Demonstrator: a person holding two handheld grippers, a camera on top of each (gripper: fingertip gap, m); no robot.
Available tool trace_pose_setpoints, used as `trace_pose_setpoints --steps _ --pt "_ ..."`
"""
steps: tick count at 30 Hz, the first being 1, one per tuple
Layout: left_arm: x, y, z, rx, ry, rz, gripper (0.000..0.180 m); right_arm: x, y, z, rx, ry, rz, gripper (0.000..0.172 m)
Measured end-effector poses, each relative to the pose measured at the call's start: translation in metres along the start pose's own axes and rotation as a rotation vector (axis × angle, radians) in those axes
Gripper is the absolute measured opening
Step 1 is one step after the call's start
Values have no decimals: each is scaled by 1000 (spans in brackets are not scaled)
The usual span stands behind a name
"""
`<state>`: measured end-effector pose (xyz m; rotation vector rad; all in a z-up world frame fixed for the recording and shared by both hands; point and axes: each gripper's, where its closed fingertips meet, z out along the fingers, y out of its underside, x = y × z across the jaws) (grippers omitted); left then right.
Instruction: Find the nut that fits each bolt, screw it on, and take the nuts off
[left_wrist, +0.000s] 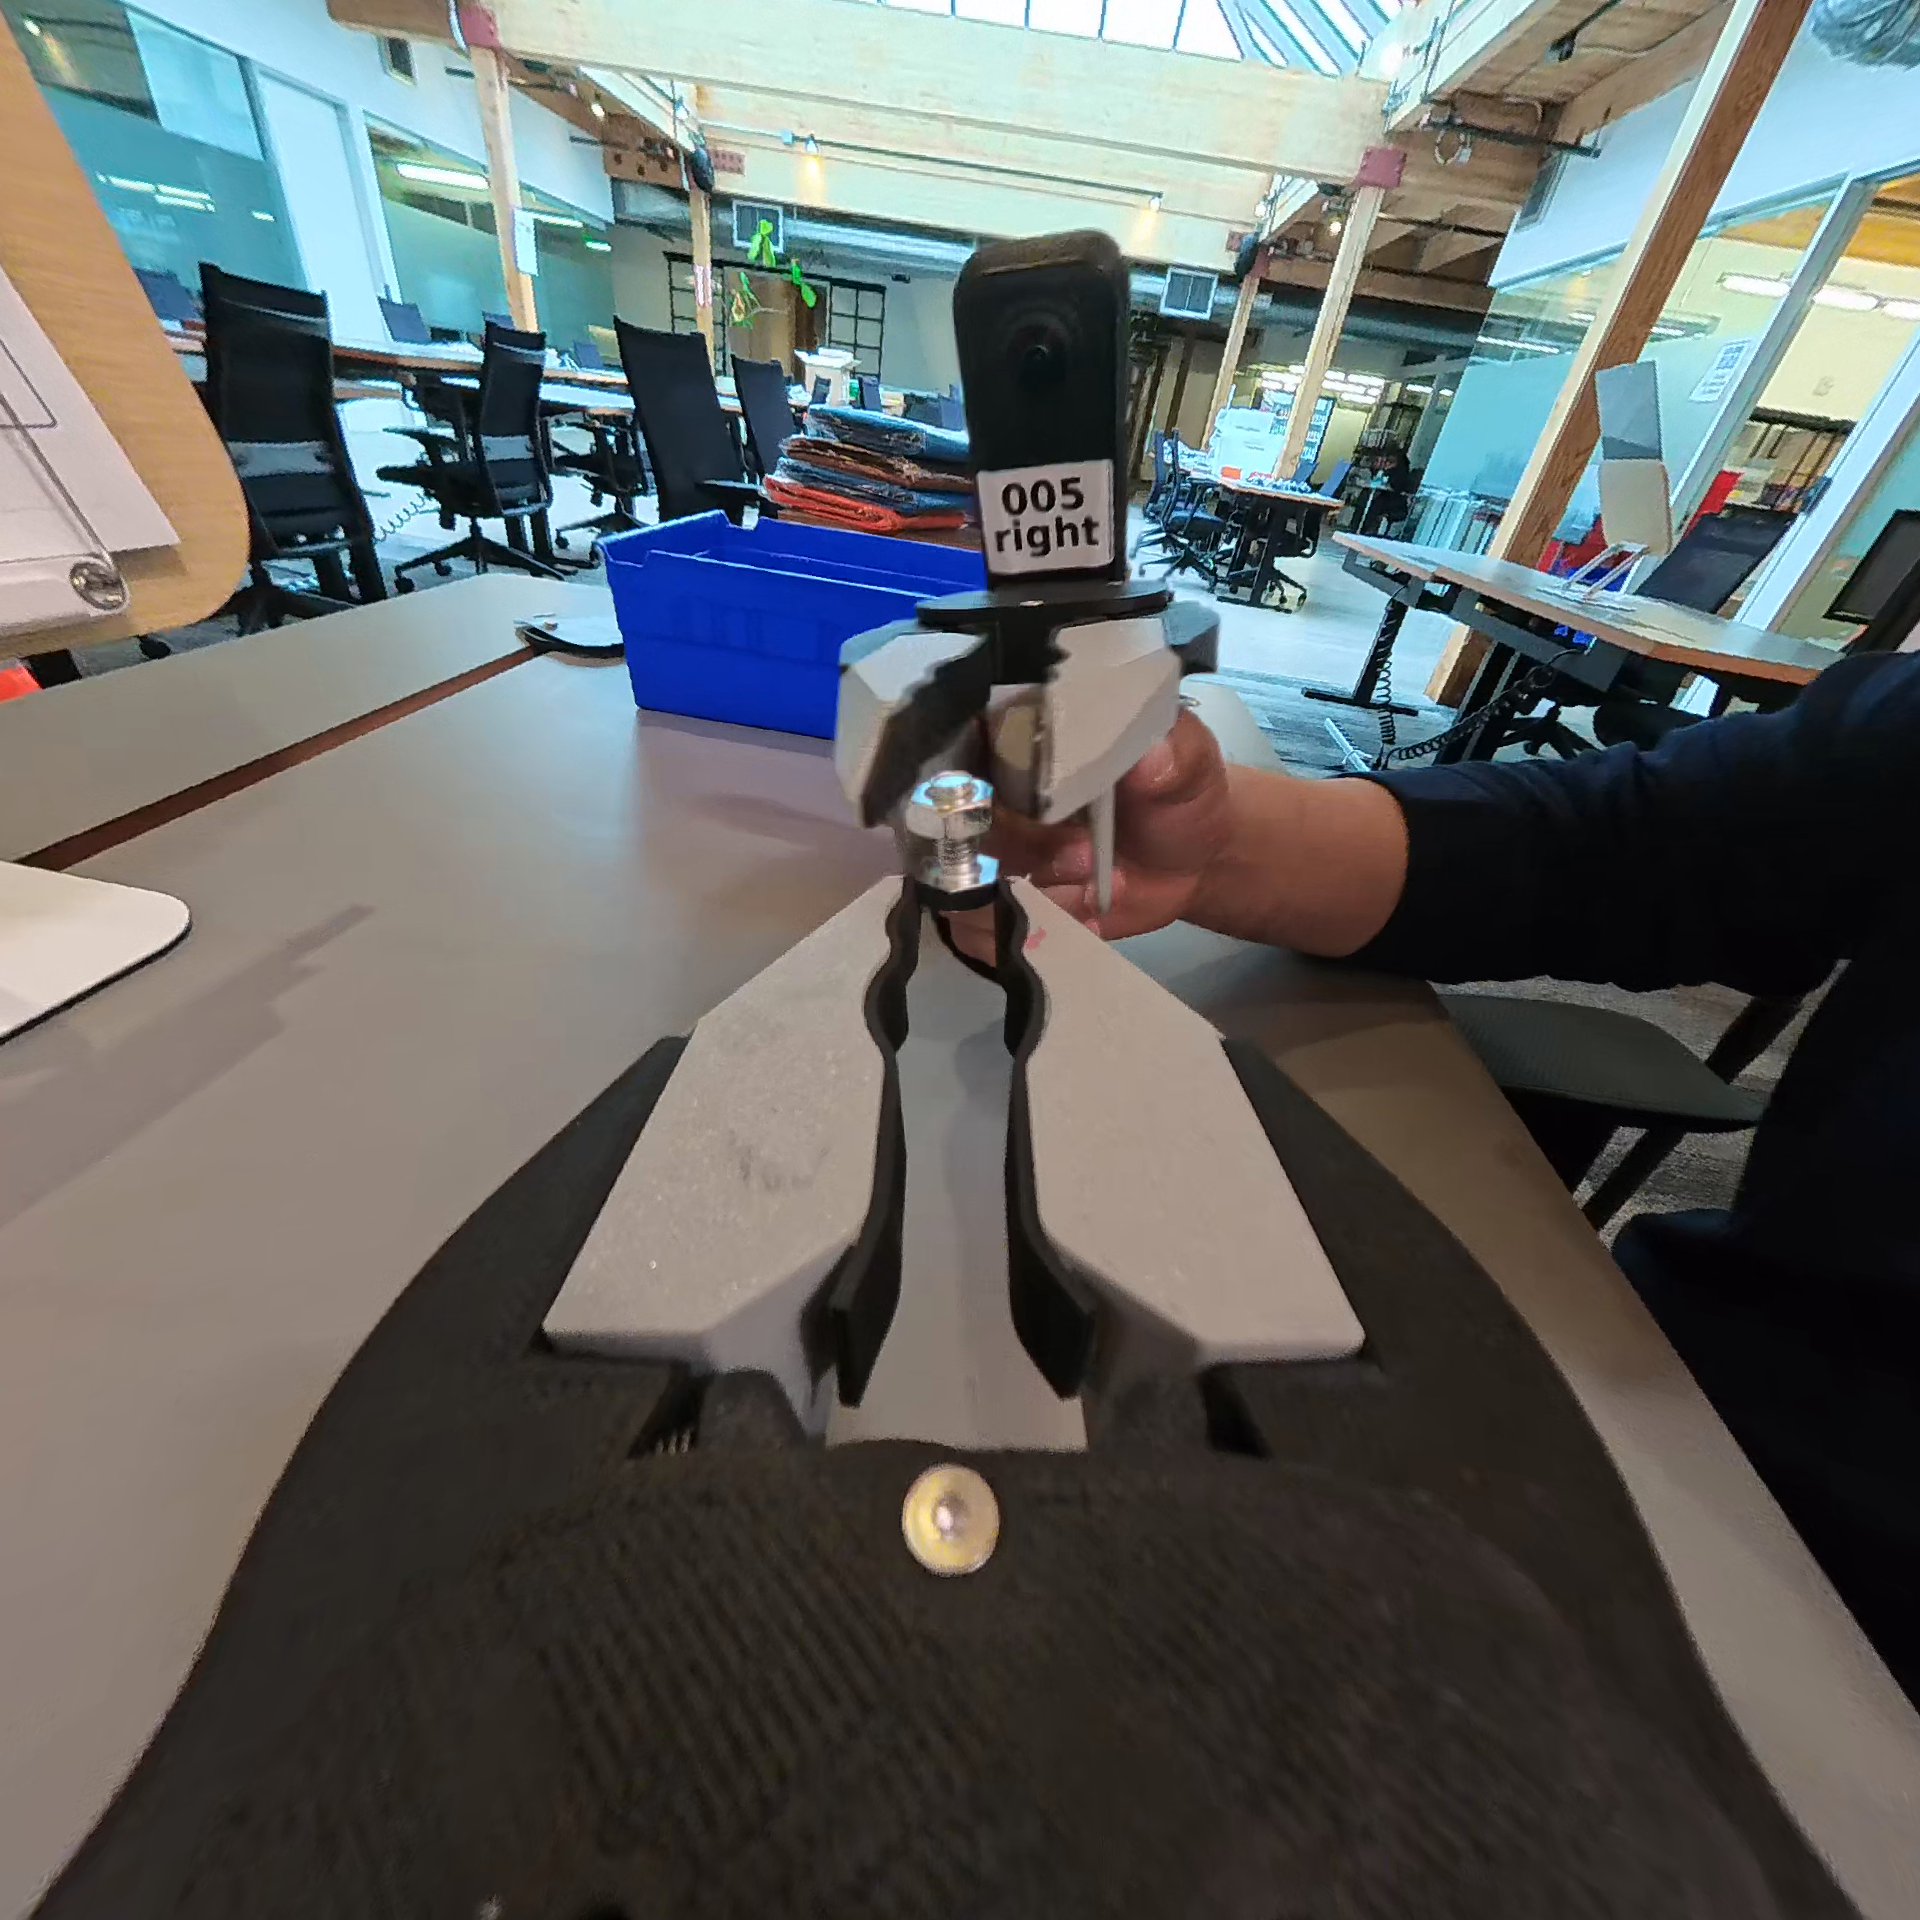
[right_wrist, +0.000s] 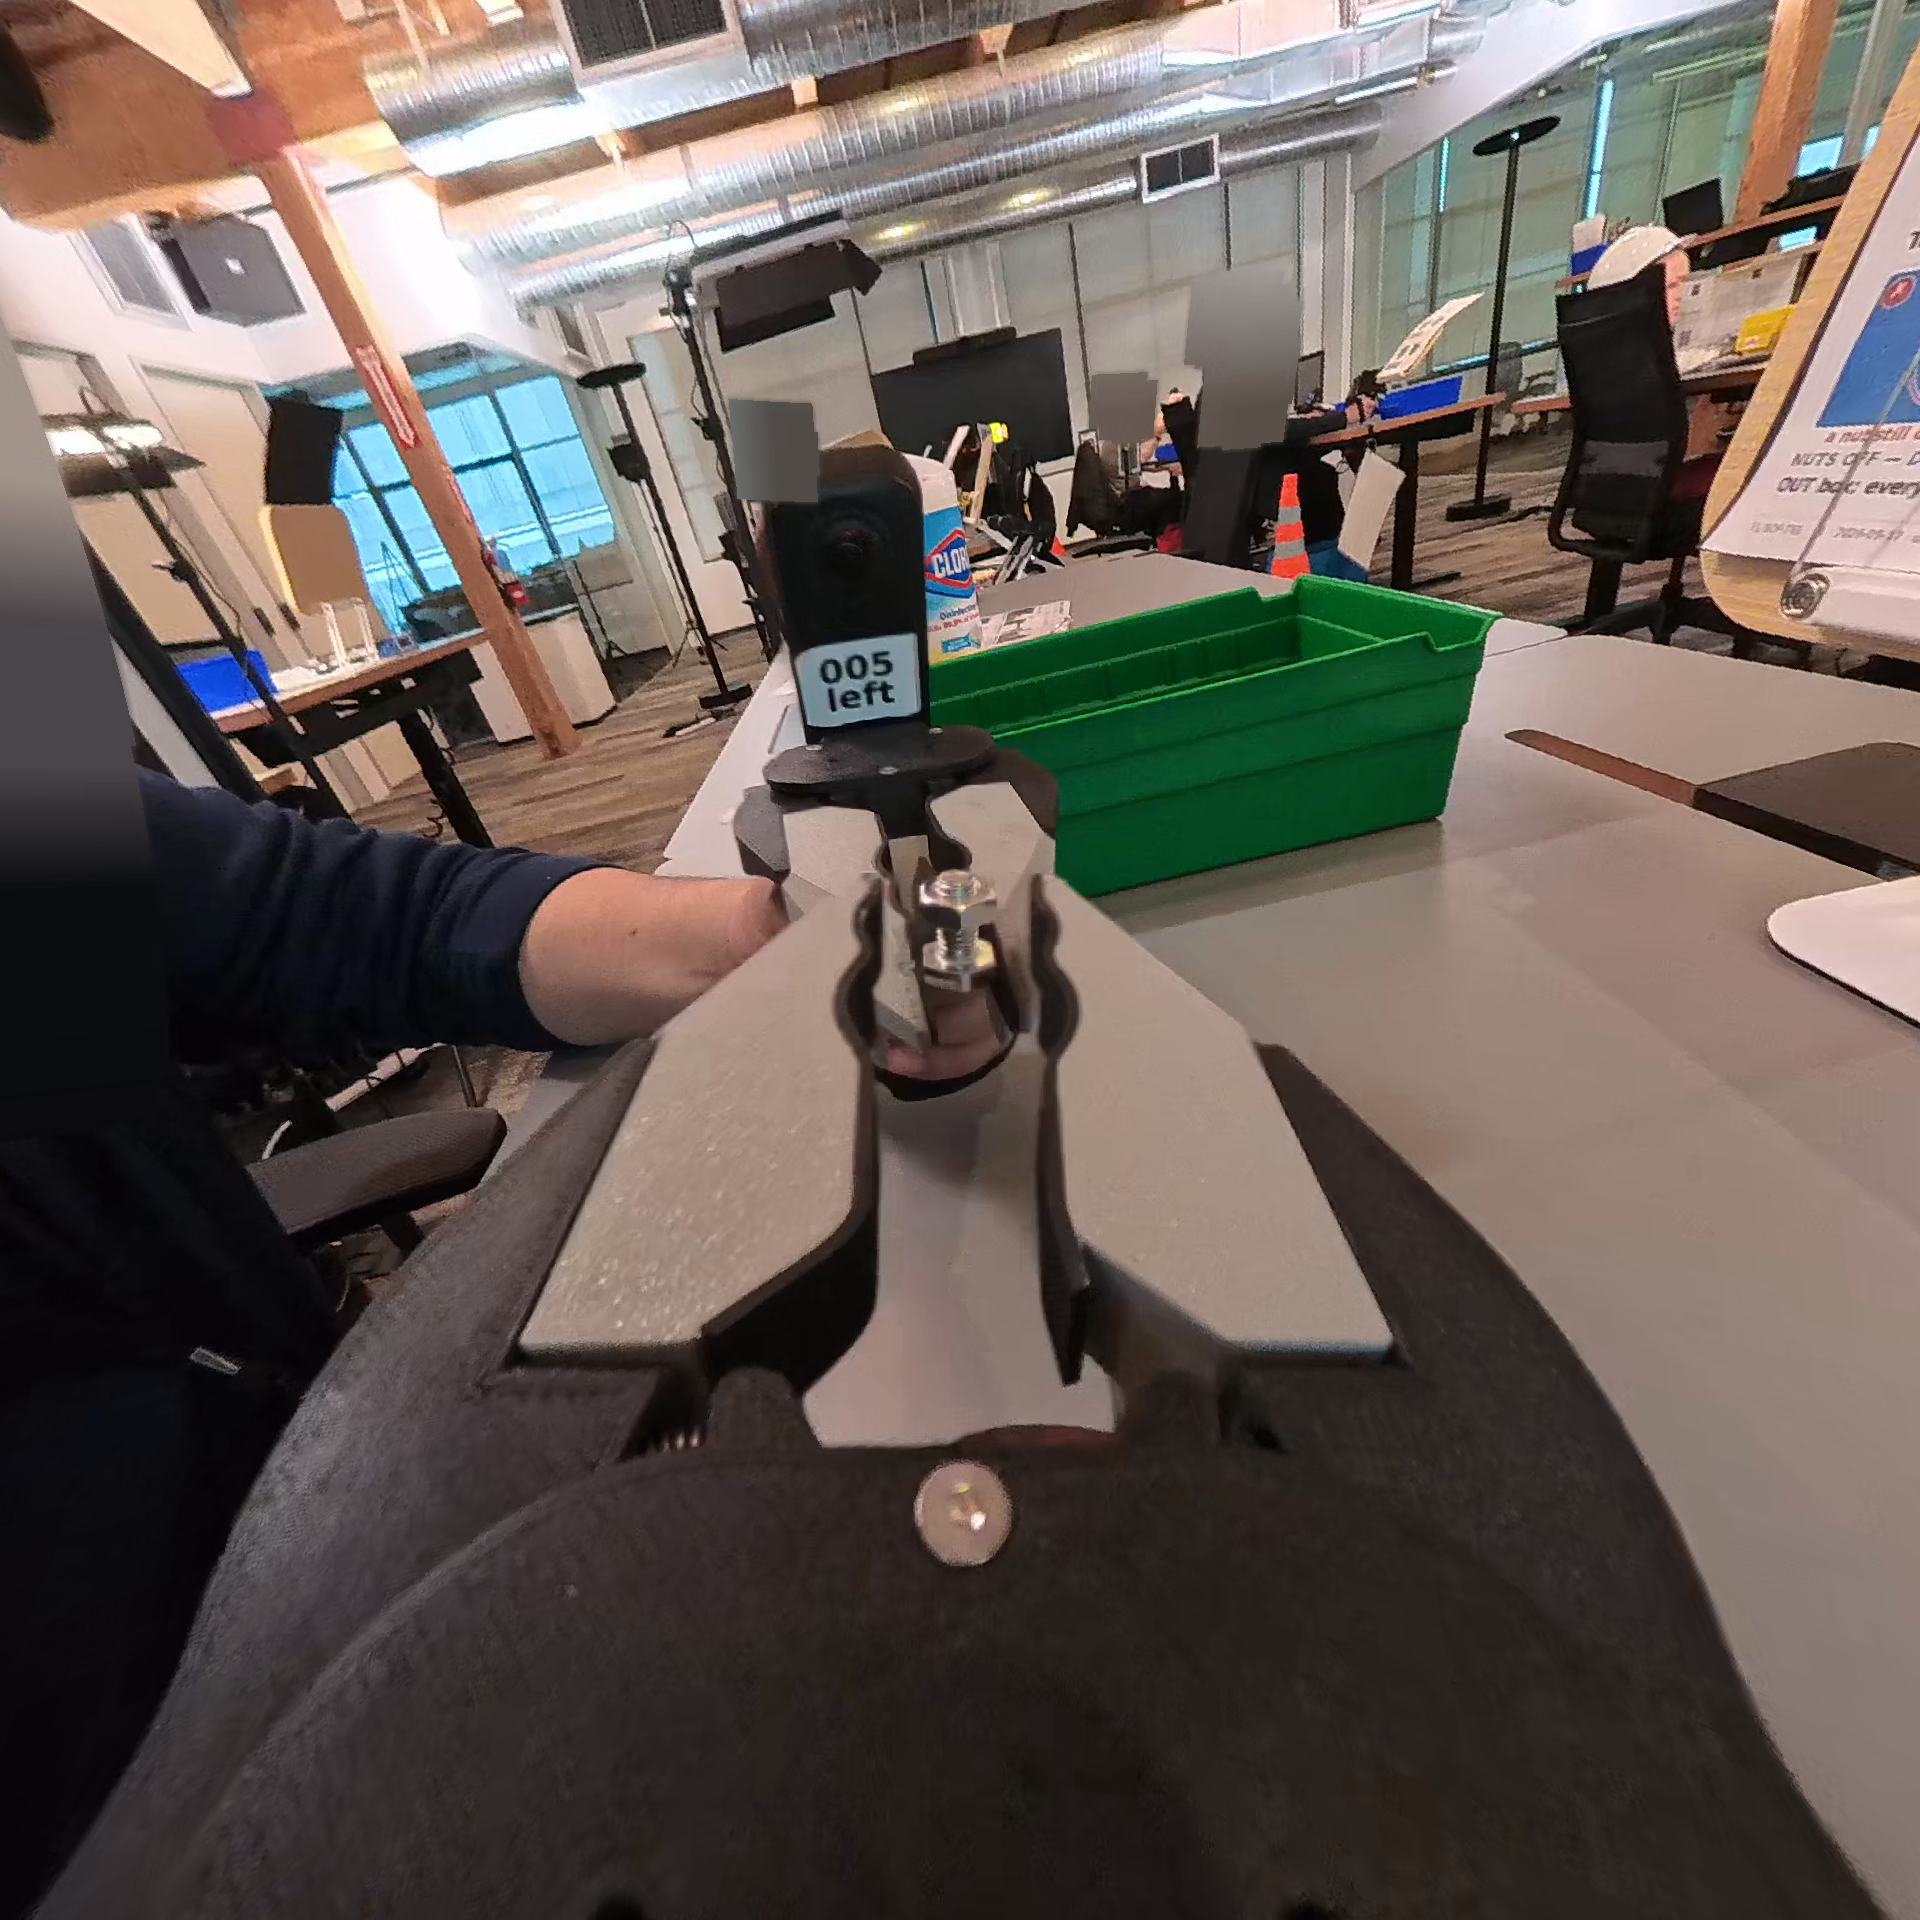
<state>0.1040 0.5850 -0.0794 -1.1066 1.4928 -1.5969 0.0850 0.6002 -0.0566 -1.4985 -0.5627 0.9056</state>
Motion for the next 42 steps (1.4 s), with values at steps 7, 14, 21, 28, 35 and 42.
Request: trace_pose_setpoints --steps 7,14,21,28,35,42 --pt "-1 6 2 -35 -8 -2 12 -1 6 9 -42 4 -14 51" --pt "-29 4 -11 -28 -120 -32 12 -10 -2 -5 -17 -31 -61 13" --pt "-17 11 -2 -58 -86 -21 12 16 4 4 -38 92 14 44" --pt "-34 10 -11 -49 -150 -56 12 6 -1 -5 -6 24 1 10" --pt "-19 14 0 -77 -109 -23 12 22 16 9 -93 119 -4 14" --pt "-16 15 4 -51 -76 -71 26 27 13 2 -98 230 -73 11"
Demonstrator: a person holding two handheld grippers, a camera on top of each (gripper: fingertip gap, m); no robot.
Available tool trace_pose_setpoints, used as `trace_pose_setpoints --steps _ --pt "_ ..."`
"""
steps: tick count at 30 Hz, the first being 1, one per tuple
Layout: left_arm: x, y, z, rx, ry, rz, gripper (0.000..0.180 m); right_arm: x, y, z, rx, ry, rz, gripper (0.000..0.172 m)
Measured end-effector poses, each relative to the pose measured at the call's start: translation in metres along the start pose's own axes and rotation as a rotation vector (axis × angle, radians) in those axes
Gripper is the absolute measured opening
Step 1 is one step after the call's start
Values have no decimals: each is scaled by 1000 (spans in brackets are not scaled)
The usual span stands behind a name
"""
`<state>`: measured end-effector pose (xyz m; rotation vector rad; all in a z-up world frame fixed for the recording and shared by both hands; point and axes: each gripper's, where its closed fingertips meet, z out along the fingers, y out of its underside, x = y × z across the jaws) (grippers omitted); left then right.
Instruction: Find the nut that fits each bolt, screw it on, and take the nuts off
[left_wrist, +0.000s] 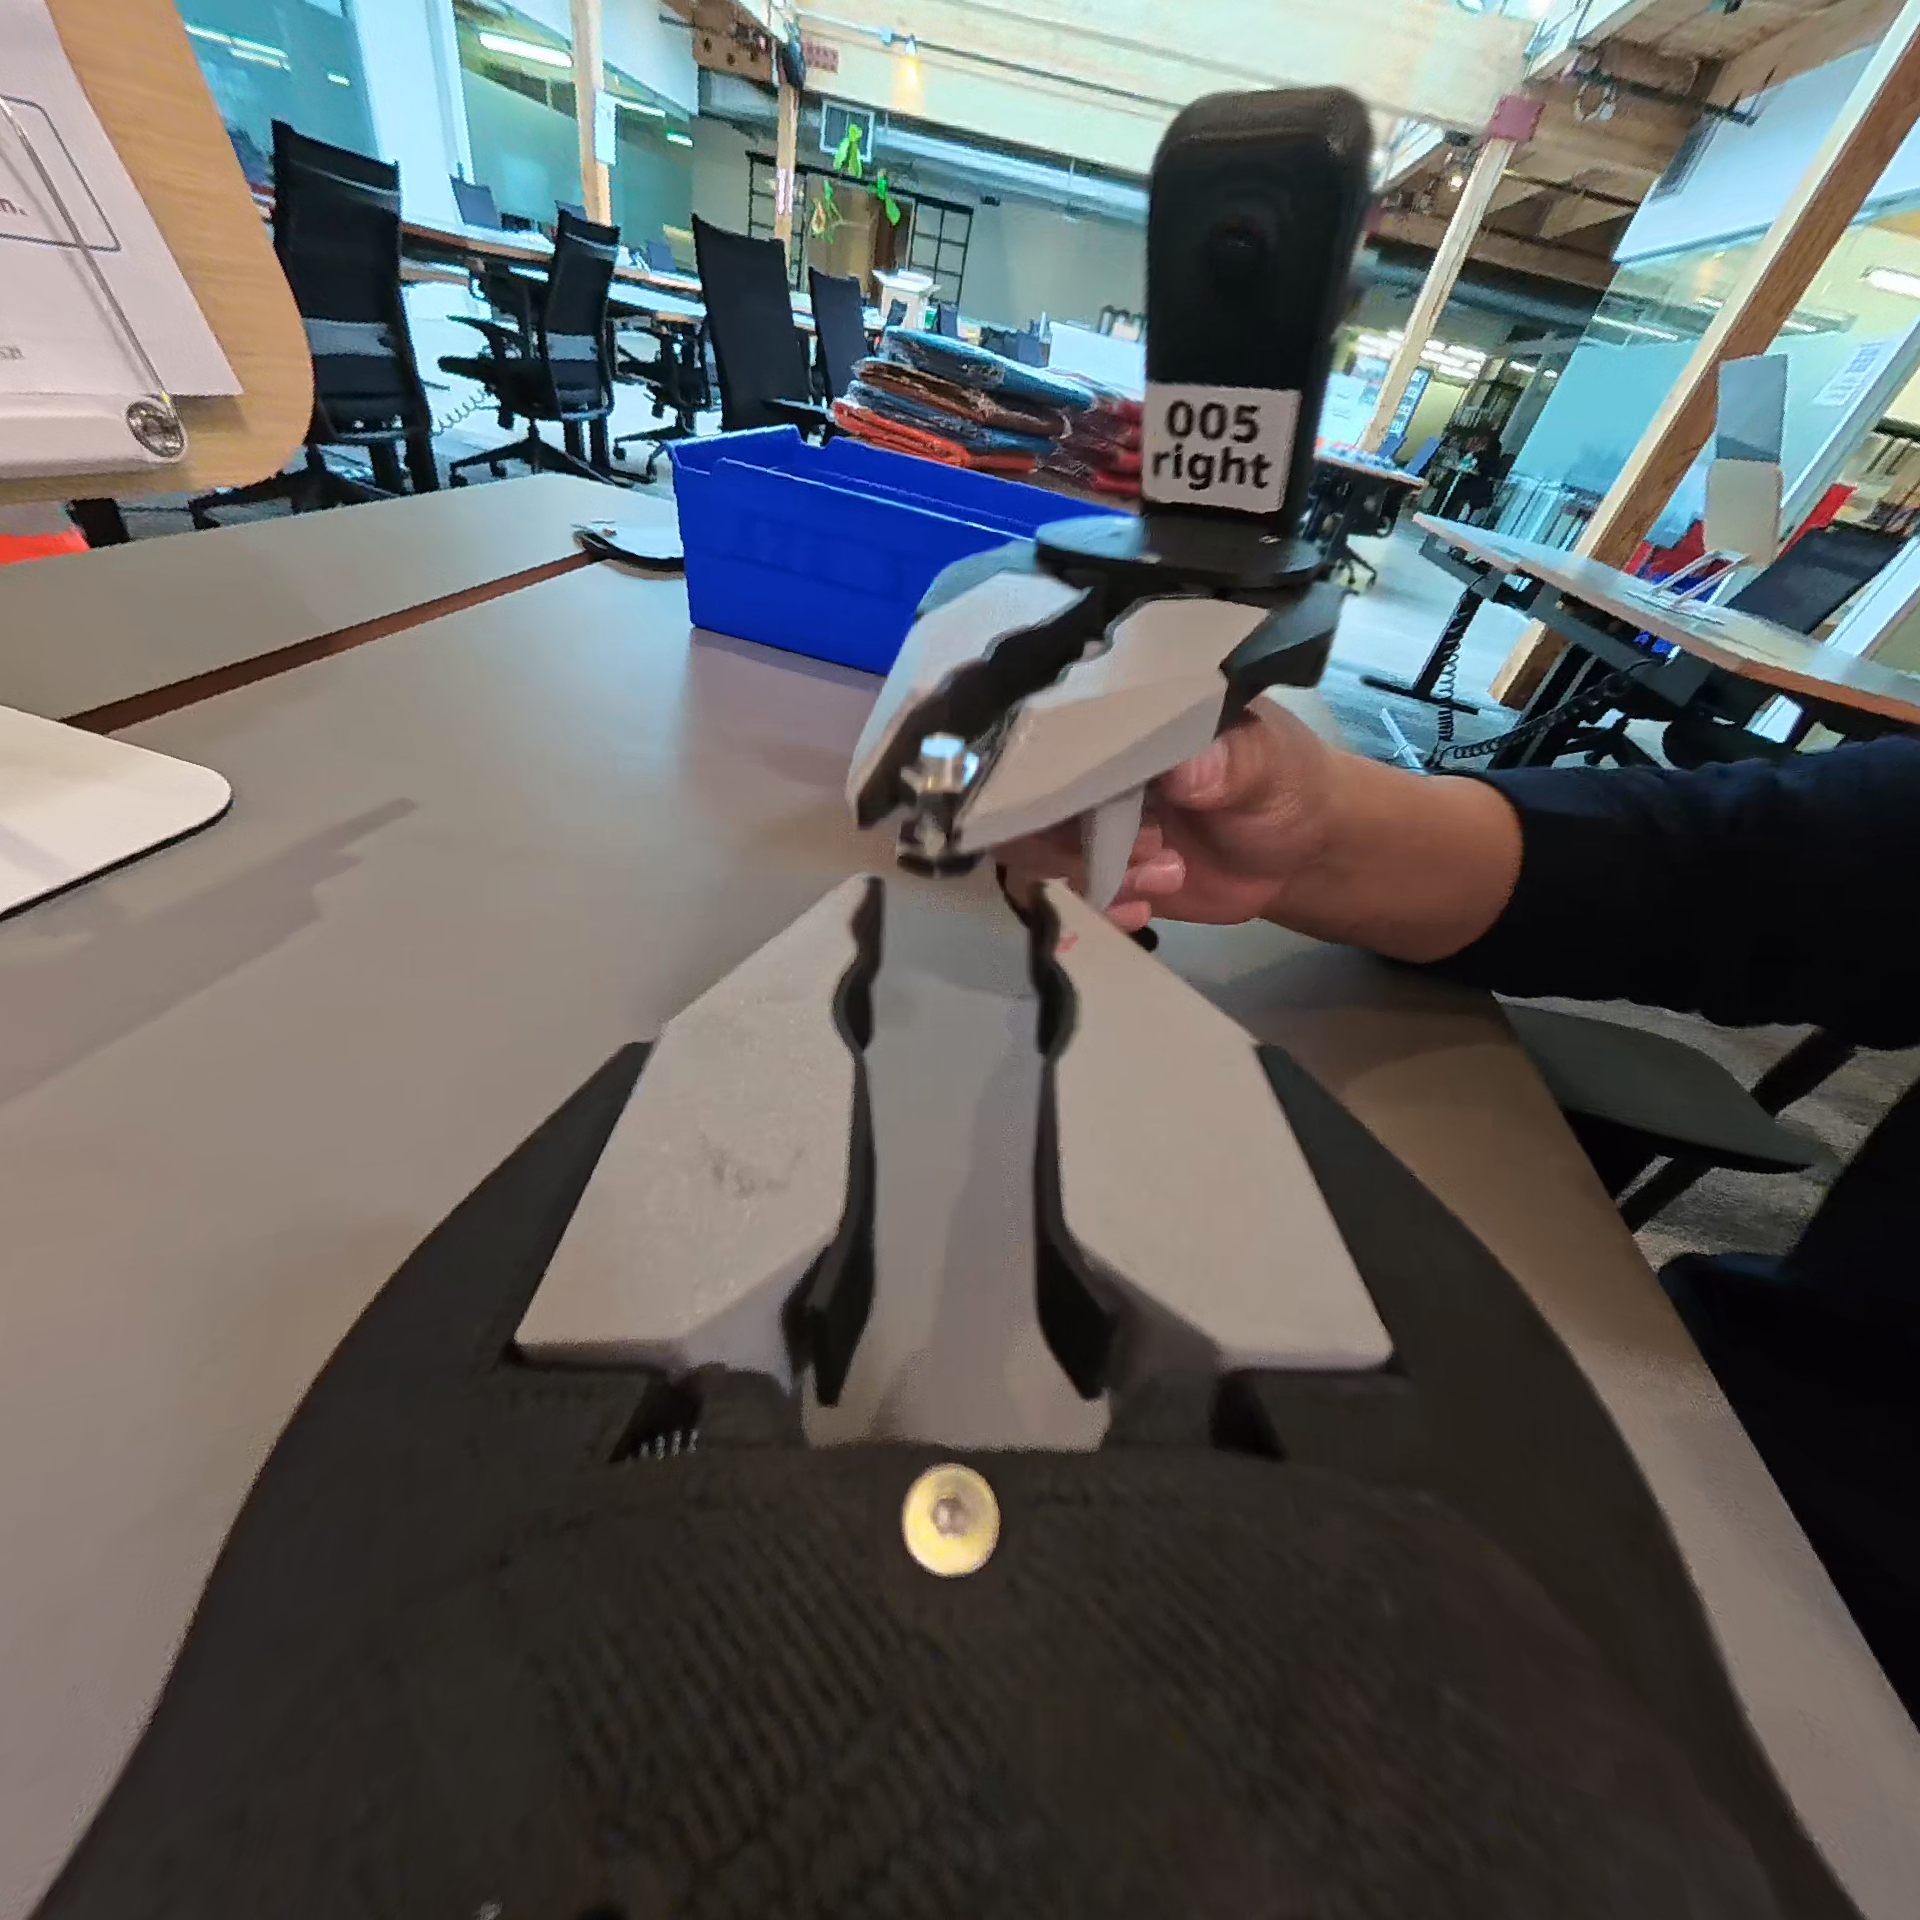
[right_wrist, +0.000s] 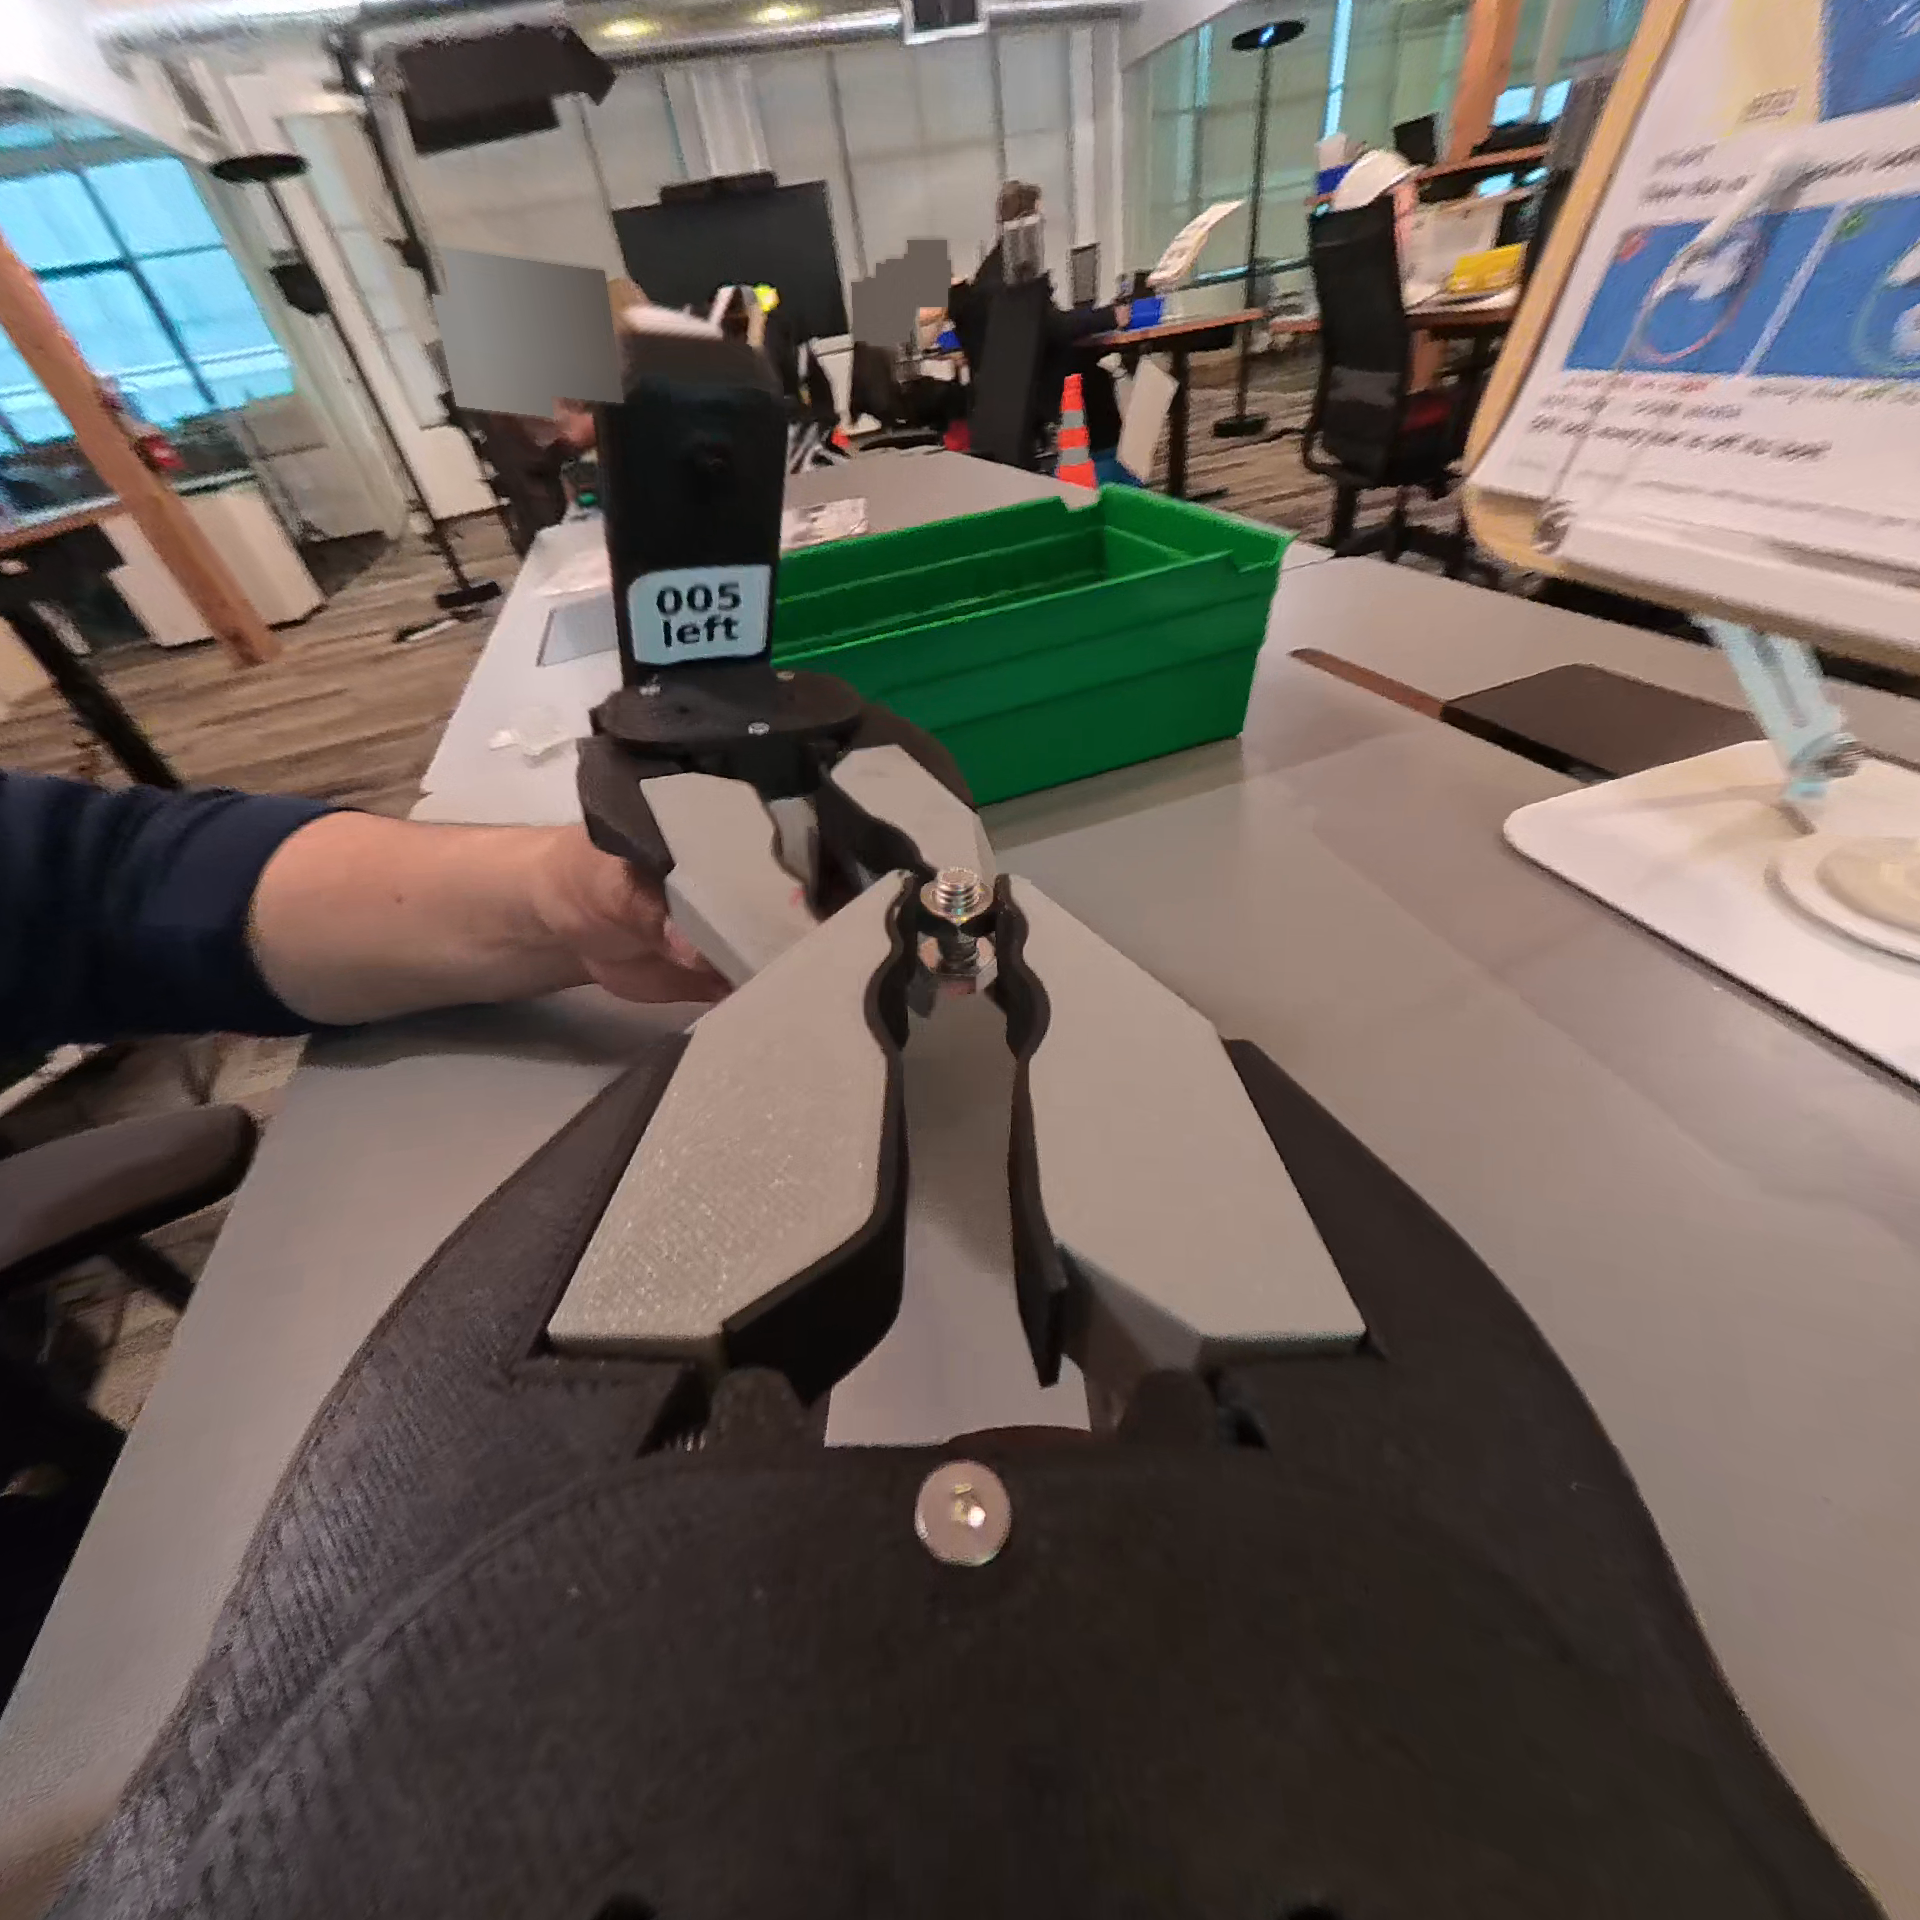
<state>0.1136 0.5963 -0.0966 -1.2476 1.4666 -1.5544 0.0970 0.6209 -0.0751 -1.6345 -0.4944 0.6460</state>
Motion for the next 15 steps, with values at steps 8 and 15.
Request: trace_pose_setpoints --steps 8,15 --pt "-6 24 11 -121 -49 6 64 35 -84 -158 82 497 -208 11" --pt "1 35 18 -199 -65 88 63 149 -38 -395 -312 1077 -16 11"
